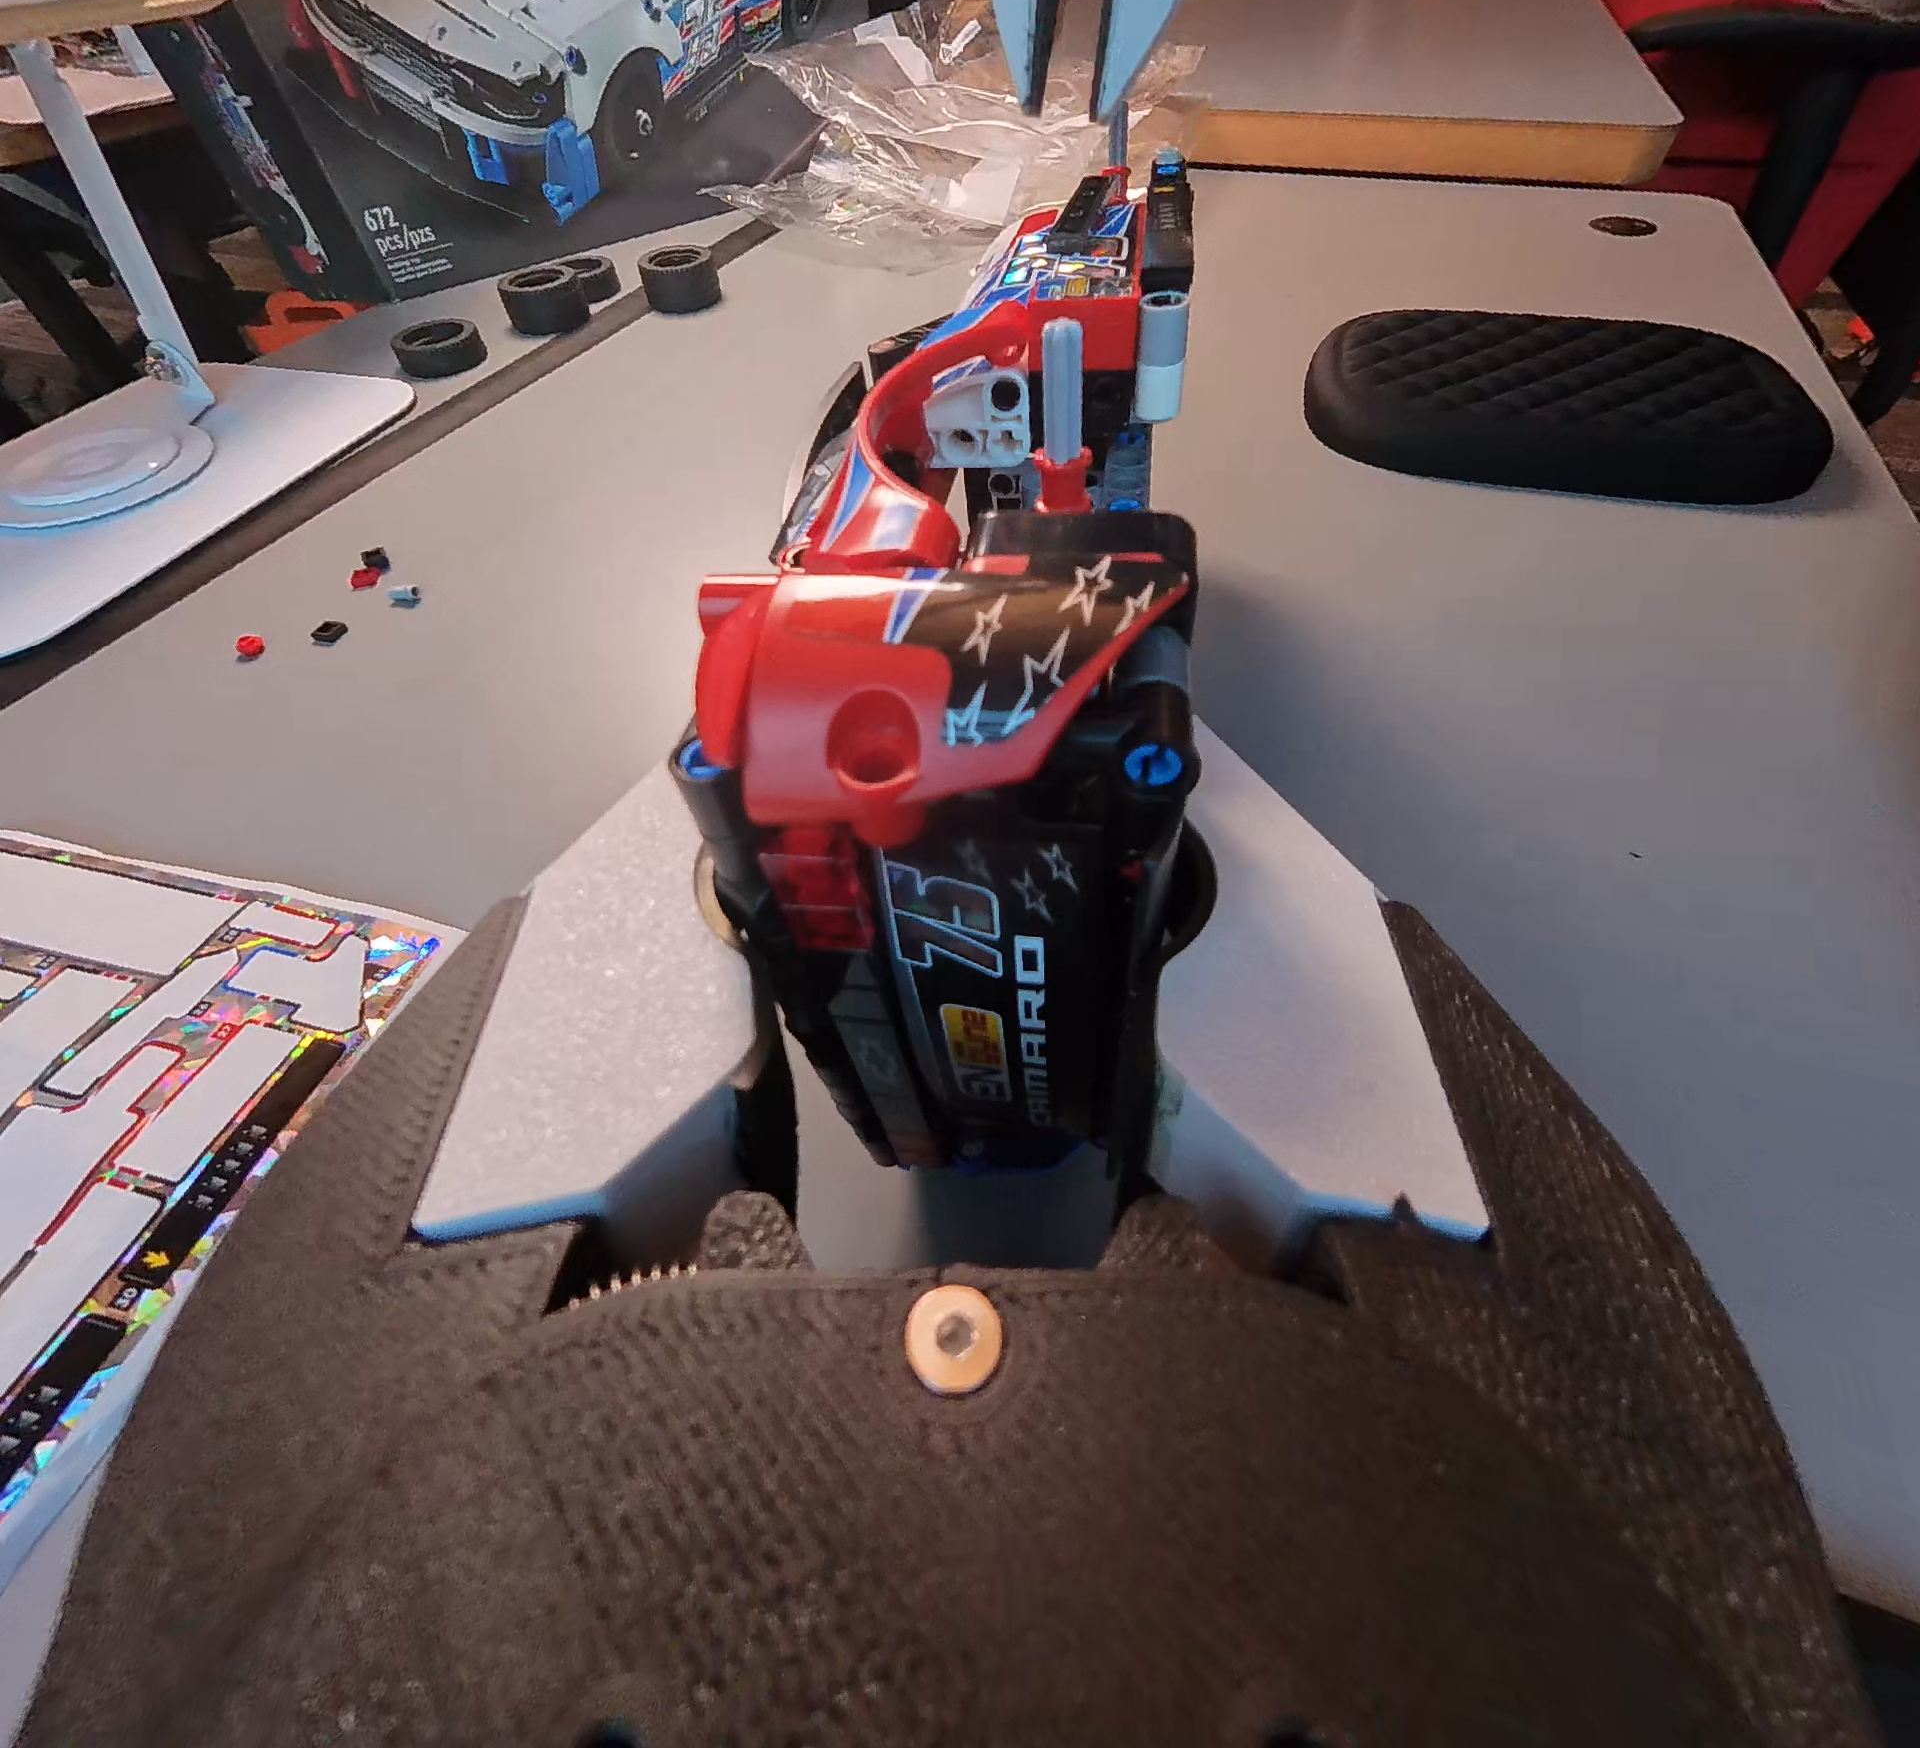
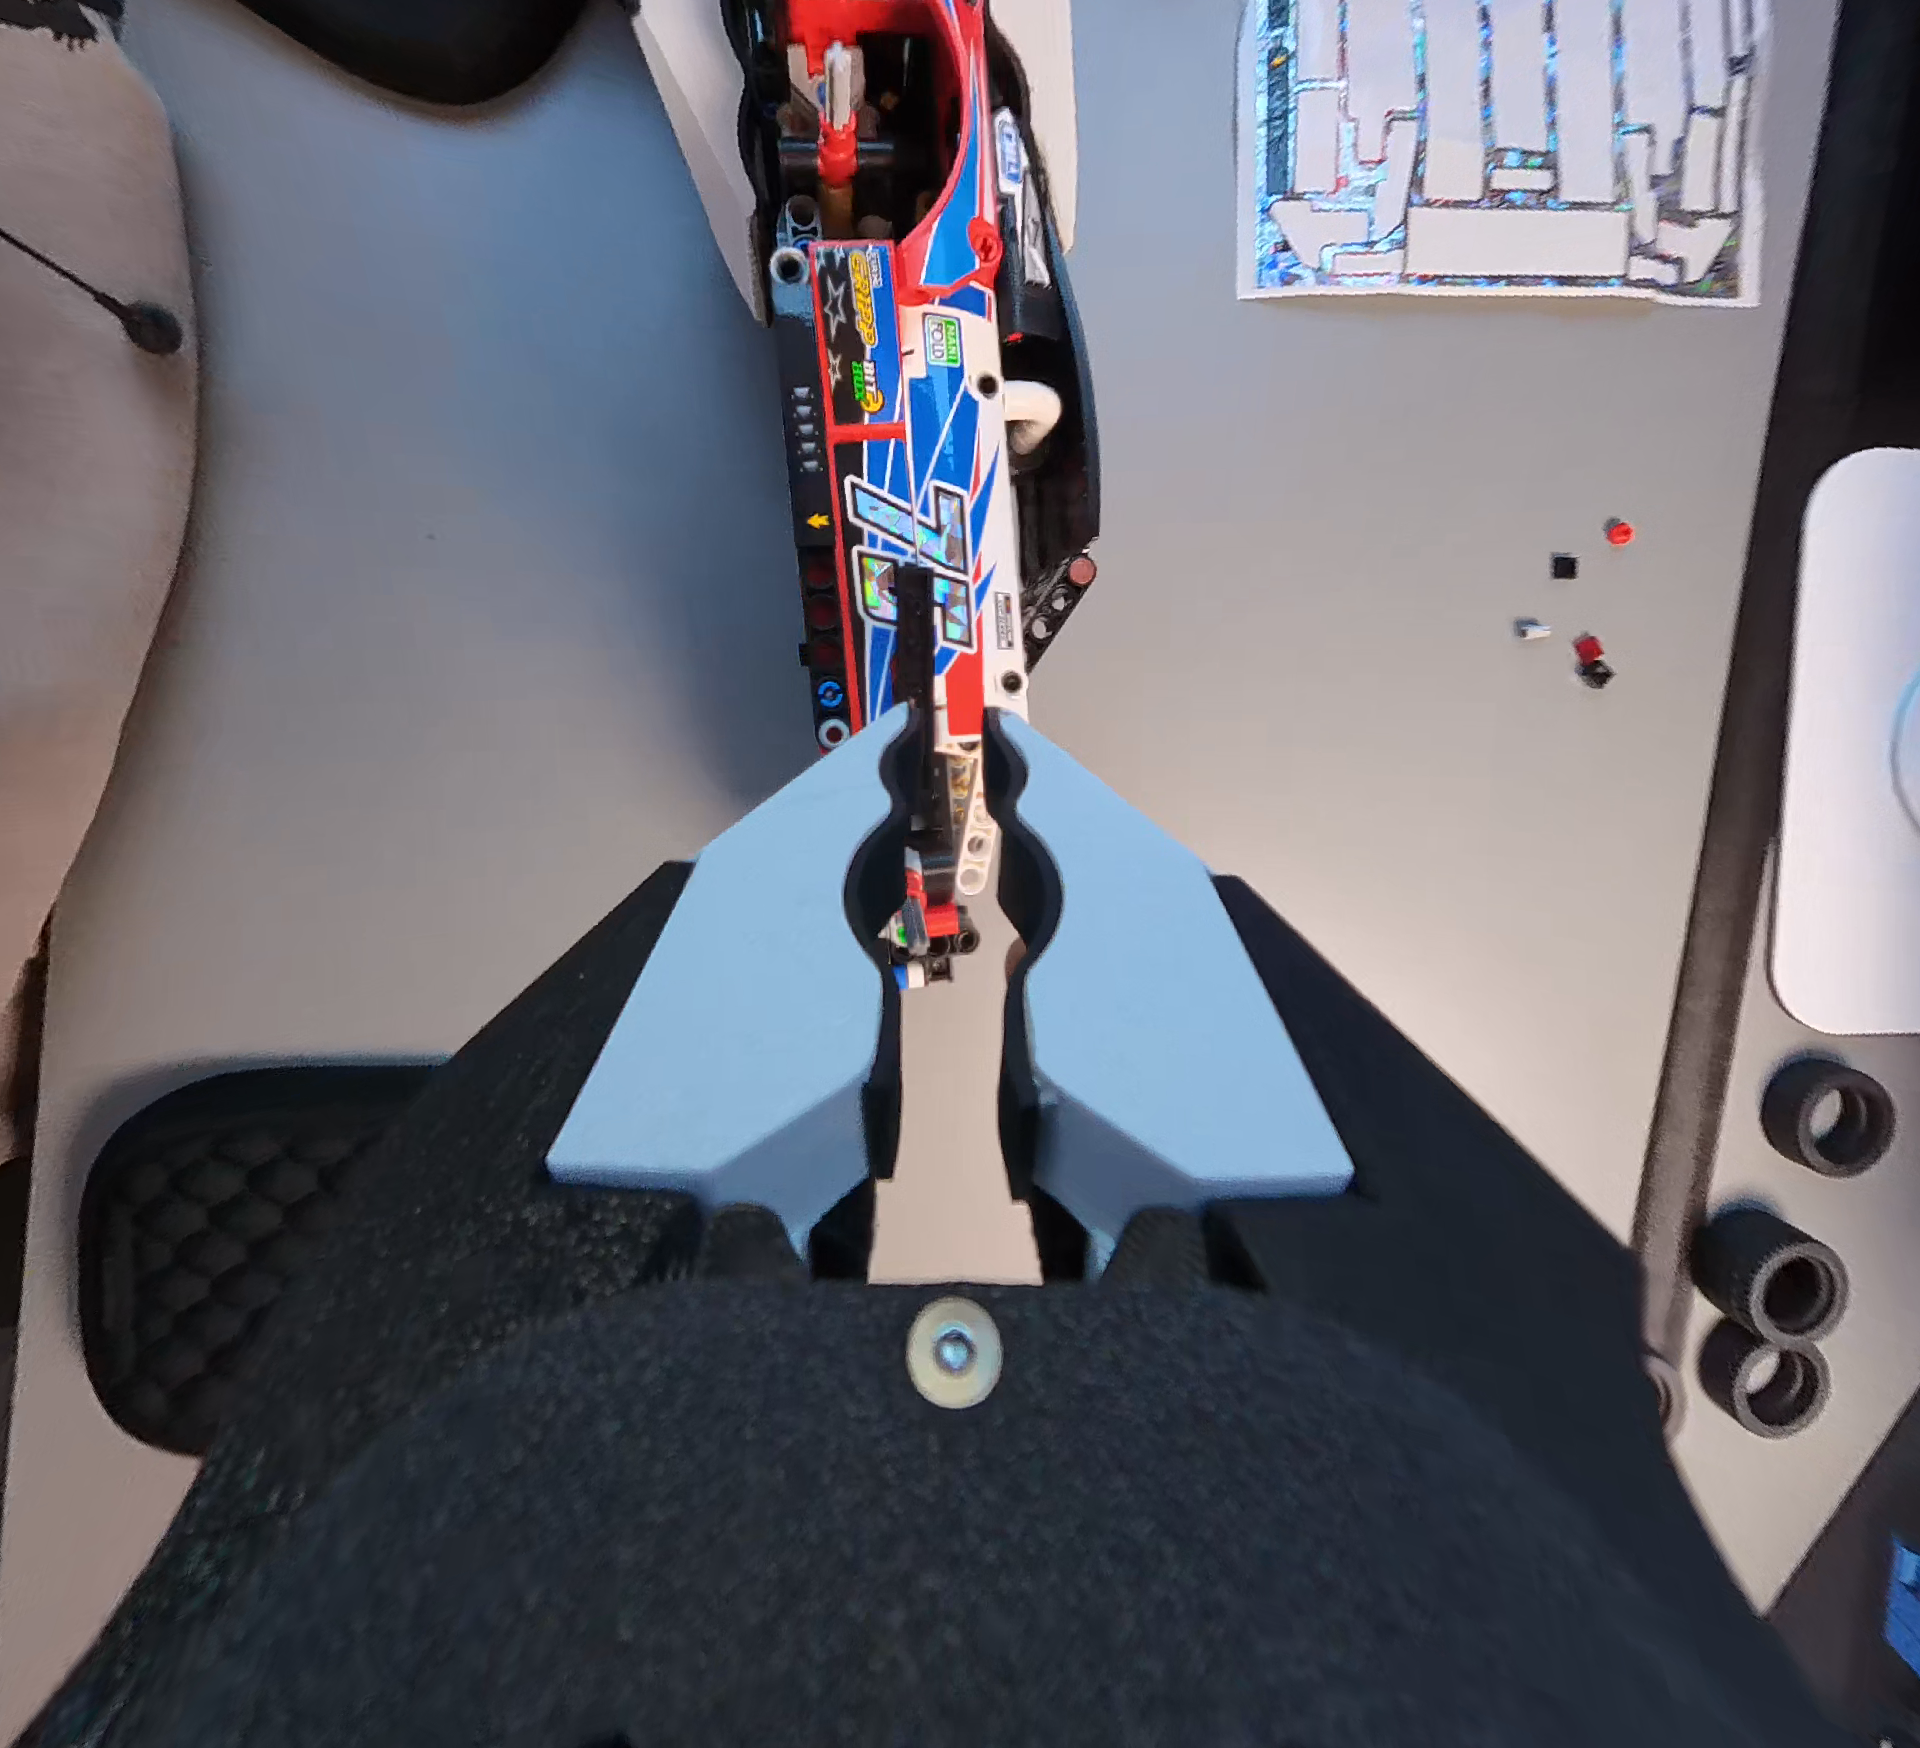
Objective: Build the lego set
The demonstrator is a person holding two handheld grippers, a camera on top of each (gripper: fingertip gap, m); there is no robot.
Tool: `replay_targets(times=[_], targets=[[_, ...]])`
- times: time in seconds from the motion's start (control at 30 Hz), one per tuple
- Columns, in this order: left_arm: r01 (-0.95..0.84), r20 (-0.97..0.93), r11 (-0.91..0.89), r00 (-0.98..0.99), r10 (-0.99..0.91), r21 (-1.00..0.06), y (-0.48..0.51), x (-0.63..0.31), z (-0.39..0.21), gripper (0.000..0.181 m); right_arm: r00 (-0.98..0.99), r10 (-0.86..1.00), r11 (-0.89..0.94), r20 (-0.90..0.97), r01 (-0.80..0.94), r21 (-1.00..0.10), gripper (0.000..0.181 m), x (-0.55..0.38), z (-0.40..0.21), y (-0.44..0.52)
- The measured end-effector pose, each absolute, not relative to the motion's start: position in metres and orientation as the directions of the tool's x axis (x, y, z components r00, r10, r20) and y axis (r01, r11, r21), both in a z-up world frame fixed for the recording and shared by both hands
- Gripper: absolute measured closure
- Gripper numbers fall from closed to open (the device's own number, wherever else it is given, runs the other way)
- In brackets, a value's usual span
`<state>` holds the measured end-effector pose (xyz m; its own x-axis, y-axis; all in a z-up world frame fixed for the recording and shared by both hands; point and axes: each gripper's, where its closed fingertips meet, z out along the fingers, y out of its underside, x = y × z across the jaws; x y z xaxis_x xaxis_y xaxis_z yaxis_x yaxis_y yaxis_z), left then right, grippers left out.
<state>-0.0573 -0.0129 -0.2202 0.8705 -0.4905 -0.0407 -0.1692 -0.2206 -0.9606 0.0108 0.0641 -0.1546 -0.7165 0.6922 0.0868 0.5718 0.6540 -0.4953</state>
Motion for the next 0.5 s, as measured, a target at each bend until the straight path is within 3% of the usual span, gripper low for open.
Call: replay_targets(times=[0.37, 0.5], targets=[[-0.166, -0.036, -0.222, 0.869, -0.493, -0.961, -0.014, -0.057, -0.22, 0.105, -0.767, 0.641, 0.696, 0.041, 0.557, -0.453, 0.181, 0.017, -0.171, 0.059], [-0.162, -0.031, -0.228, 0.872, -0.489, -0.96, -0.014, -0.058, -0.221, 0.105, -0.723, 0.678, 0.659, 0.13, 0.52, -0.544, 0.181, 0.027, -0.139, 0.057]])
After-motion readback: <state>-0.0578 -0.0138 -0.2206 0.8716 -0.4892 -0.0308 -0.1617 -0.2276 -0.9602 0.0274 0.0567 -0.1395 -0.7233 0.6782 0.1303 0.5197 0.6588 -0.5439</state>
